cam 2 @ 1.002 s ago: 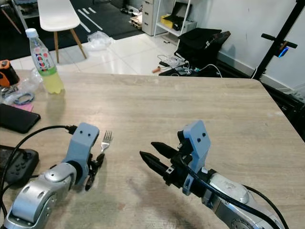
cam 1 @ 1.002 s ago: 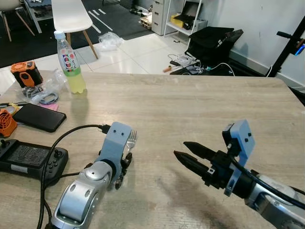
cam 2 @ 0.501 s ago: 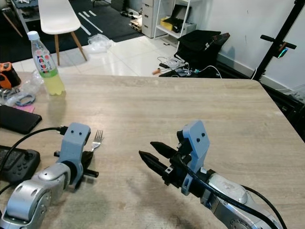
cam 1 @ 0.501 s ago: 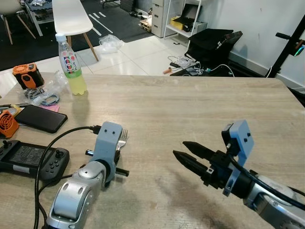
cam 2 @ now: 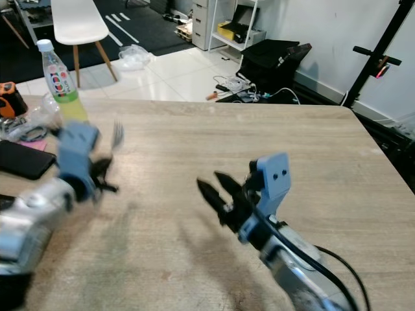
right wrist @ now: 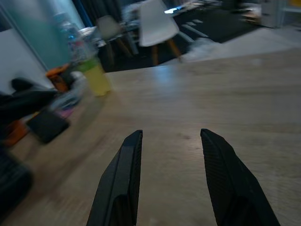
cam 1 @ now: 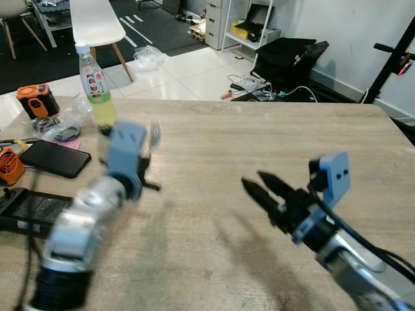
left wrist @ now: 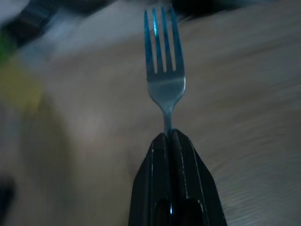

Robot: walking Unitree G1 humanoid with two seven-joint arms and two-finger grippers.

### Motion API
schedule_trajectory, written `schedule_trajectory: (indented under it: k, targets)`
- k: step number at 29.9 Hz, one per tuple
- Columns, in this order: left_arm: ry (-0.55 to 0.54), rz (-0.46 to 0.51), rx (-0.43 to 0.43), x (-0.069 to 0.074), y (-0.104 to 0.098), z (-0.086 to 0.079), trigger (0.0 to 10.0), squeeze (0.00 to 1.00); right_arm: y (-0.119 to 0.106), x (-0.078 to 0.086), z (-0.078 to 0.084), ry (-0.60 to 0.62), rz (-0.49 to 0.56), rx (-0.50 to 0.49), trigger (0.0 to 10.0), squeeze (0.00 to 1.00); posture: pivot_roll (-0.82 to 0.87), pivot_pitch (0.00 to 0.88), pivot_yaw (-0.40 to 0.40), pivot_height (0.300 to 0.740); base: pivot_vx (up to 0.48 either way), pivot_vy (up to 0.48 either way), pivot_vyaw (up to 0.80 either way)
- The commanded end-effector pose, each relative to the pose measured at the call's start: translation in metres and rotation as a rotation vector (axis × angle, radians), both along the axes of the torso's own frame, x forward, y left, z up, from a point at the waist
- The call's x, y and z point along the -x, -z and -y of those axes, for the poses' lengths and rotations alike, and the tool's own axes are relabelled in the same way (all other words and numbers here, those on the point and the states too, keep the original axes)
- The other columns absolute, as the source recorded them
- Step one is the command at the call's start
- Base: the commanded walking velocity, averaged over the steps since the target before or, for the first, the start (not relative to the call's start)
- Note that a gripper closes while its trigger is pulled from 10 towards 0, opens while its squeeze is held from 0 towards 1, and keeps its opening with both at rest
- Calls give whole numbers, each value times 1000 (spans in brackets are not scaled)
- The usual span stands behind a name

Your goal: Setting the table

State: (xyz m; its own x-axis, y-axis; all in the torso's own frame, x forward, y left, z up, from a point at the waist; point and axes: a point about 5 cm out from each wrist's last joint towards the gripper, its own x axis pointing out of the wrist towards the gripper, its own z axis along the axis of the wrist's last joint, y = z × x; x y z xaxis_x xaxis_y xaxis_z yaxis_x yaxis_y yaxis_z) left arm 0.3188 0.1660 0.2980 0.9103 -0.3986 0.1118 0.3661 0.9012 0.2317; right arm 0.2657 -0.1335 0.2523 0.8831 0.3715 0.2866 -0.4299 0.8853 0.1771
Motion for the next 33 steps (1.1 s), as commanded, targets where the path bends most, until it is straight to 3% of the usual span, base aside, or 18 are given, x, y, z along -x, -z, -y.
schedule_trajectory:
  k: [1, 5, 13, 17, 24, 28, 33]
  targets:
    - [84, -8, 0, 7, -2, -2, 10000, 0, 4, -2, 2, 82, -21, -56, 10000, 0, 107, 133, 48, 740, 0, 0, 0]
    - [121, 5, 17, 11, -10, -11, 10000, 0, 2, -8, -1, 156, -14, -99, 10000, 0, 100, 114, 31, 740, 0, 0, 0]
    - [94, 5, 46, 4, -1, -12, 10000, 0, -4, -13, 9, 253, 35, -92, 10000, 0, 99, 99, 22, 740, 0, 0, 0]
    - [196, 7, 20, -10, 7, 9, 10000, 0, -10, -11, 31, 438, 100, -67, 10000, 0, 48, 76, 57, 740, 0, 0, 0]
    - [223, 1, 19, -16, 2, 11, 10000, 0, -13, -8, 36, 464, 117, -45, 10000, 0, 30, 95, 85, 740, 0, 0, 0]
    - [205, -2, 10, -15, 5, 5, 10000, 0, -7, -11, 23, 419, 110, -47, 10000, 0, 91, 83, 26, 740, 0, 0, 0]
    - [208, 30, 16, -14, 2, 13, 10000, 0, -2, -15, 21, 381, 82, -59, 10000, 0, 113, 71, 12, 740, 0, 0, 0]
